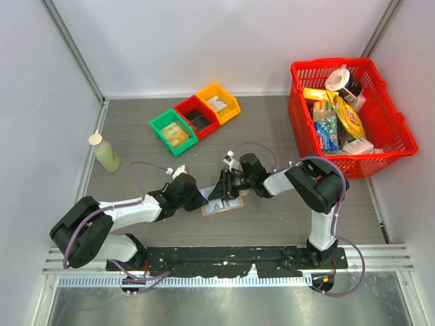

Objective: Take the credit cards out of the card holder
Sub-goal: Remove the credit card from the card holder.

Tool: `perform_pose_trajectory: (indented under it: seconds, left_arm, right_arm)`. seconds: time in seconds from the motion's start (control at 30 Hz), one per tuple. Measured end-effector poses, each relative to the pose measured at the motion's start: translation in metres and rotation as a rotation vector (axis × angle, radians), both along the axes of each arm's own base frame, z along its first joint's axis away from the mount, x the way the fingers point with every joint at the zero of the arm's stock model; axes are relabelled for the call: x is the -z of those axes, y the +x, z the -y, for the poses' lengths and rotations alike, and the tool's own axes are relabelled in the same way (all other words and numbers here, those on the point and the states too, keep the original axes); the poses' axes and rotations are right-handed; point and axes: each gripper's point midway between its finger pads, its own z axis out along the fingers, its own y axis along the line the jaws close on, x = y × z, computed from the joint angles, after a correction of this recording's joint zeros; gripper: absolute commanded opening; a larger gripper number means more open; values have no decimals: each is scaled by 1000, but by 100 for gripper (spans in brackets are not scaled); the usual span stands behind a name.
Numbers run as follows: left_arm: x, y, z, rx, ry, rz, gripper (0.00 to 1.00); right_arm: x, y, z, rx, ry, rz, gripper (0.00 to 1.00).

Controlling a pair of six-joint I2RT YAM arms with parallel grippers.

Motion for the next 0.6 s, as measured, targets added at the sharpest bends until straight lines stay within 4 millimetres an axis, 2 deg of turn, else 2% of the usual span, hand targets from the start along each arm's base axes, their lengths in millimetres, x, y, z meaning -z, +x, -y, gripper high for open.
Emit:
perform_pose_trajectory:
  seconds: [0.1, 0.6]
  left_arm:
    - [0, 2, 4, 2, -6, -7, 0]
    - [1, 4, 9, 9, -13, -10, 0]
  right_arm:
    - [1, 1, 7, 4, 5, -15, 29]
    - [-10, 11, 35, 31, 36, -27, 28]
